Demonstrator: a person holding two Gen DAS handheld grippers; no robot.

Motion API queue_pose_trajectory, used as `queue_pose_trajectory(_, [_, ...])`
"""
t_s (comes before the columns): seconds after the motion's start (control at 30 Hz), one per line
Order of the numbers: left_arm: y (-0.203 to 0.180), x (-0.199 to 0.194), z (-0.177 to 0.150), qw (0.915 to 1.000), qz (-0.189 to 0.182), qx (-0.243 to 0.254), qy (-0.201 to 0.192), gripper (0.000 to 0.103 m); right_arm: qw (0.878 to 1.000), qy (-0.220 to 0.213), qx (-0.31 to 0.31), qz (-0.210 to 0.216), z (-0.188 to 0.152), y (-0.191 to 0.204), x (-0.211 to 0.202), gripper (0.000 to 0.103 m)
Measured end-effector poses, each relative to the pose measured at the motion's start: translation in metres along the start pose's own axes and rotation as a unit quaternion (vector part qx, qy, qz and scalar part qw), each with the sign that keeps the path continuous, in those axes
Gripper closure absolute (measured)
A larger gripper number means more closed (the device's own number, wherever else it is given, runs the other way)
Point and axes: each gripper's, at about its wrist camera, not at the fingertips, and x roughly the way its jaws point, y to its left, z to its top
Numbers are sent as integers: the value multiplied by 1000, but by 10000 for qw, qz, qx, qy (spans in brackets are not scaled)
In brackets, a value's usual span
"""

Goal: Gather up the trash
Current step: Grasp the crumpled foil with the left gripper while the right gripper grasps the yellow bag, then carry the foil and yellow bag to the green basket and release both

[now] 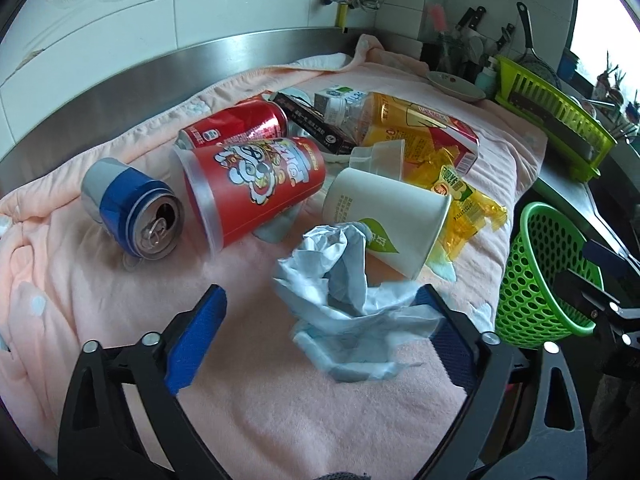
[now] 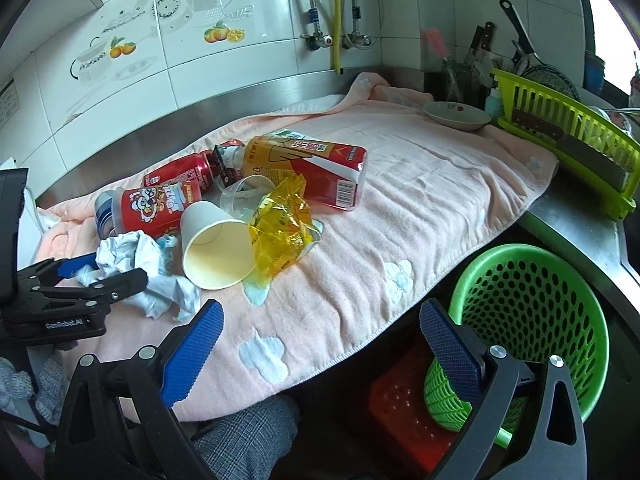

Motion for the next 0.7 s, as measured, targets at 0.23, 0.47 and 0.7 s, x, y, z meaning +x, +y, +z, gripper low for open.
queue_pose_trajectory(0.23, [4,14,-1,9995,-257,-95,182,29,9994,121,-23,314,11,3,17,8])
queue_pose_trajectory(0.47, [9,15,0,9990,-417,-96,126,50,9981,104,-269,549,21,16,27,11])
queue_pose_trajectory(0.7, [16,4,-1,9986,-518,-119,-5,66,9976,230,-147,643,37,11,49,24])
